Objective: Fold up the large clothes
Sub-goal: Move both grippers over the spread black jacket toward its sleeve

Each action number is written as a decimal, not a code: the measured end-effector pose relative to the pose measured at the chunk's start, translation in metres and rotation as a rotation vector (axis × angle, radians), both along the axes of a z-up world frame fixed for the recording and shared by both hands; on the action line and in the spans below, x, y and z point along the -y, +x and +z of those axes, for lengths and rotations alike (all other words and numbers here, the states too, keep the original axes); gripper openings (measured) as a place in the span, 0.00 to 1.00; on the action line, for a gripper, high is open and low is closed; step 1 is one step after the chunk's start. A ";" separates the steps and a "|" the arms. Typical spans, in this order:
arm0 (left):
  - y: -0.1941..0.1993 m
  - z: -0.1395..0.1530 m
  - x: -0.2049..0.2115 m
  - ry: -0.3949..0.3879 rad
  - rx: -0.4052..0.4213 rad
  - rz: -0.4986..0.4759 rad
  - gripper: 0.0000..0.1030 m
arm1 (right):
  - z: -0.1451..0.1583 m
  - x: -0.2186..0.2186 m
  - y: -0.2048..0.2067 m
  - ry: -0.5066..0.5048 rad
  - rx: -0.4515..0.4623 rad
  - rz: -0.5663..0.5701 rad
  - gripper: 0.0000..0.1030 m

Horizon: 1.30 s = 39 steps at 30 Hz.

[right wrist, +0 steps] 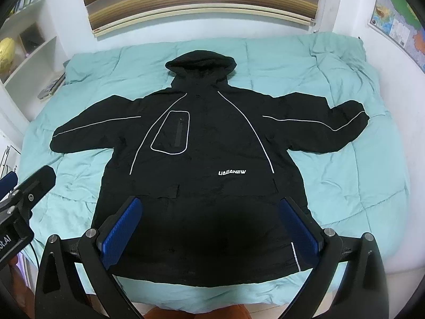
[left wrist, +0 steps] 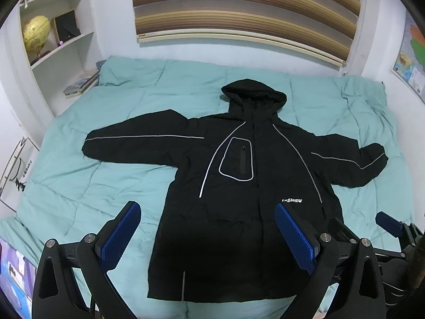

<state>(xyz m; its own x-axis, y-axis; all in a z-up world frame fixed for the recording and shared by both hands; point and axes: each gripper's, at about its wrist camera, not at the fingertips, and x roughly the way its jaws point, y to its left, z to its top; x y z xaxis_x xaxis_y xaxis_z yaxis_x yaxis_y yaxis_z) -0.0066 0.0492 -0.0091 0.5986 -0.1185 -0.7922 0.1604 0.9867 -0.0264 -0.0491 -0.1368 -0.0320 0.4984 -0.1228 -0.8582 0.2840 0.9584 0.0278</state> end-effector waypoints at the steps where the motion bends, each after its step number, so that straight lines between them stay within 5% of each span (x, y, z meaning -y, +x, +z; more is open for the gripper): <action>1: 0.000 -0.001 -0.001 0.001 0.000 -0.002 0.98 | 0.000 0.000 0.000 -0.004 0.001 -0.004 1.00; 13: 0.018 -0.004 -0.030 0.000 0.015 0.007 0.98 | 0.014 -0.021 0.009 -0.136 0.029 -0.077 1.00; 23: 0.027 -0.010 -0.015 0.010 -0.001 -0.015 0.98 | 0.014 -0.006 0.012 -0.161 0.037 -0.113 1.00; 39: 0.010 0.002 0.113 0.004 0.012 0.000 0.98 | 0.034 0.123 -0.010 -0.278 0.088 -0.141 1.00</action>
